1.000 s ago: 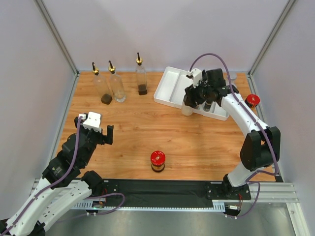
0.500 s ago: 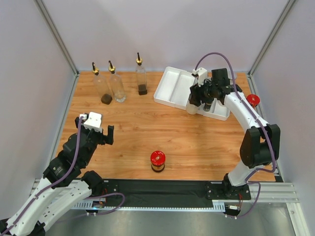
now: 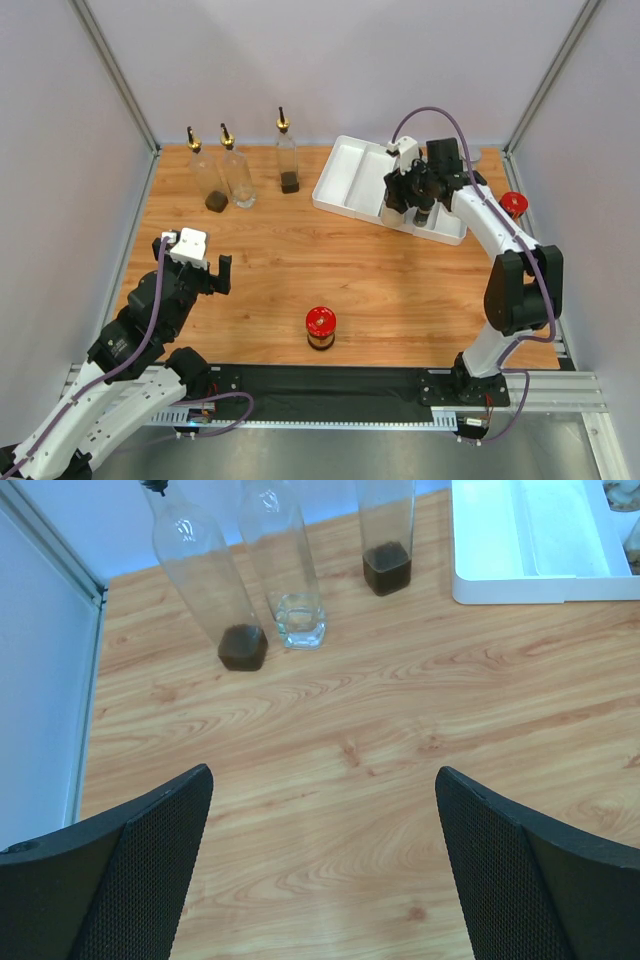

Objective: Organize the condiment bottles
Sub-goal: Place the bottle in the storage box.

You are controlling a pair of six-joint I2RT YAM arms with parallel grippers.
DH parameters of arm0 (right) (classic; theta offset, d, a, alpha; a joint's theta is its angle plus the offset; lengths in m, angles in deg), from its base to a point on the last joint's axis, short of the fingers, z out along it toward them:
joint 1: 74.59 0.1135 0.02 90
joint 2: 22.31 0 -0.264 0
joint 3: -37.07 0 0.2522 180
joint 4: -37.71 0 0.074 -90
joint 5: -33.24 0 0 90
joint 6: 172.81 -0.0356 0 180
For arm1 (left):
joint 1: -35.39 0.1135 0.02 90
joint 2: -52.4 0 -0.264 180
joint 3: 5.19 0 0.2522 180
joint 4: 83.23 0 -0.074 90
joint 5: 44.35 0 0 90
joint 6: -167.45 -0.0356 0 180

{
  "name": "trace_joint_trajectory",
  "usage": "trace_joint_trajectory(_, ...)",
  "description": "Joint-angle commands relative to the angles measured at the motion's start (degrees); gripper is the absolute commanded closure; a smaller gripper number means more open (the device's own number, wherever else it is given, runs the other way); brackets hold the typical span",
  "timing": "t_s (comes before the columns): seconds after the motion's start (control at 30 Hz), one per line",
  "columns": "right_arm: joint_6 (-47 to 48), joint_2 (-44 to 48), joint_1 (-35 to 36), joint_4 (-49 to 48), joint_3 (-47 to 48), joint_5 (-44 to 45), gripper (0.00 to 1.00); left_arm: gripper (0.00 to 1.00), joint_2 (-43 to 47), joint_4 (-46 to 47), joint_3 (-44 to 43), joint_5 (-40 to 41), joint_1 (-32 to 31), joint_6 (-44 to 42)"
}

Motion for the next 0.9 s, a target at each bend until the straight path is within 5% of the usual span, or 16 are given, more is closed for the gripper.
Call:
trace_joint_trajectory(0.0,2.3,-0.9,-0.2,-6.2,3.7,1.6,0.95,0.0,0.1,1.6,0.0,0.0,0.2,-0.9)
trace_joint_trajectory(0.87,2.9,-7.7,-0.2,-15.9,1.8,6.6,0.9,0.0,-0.6,1.6,0.1,0.1,0.2,-0.9)
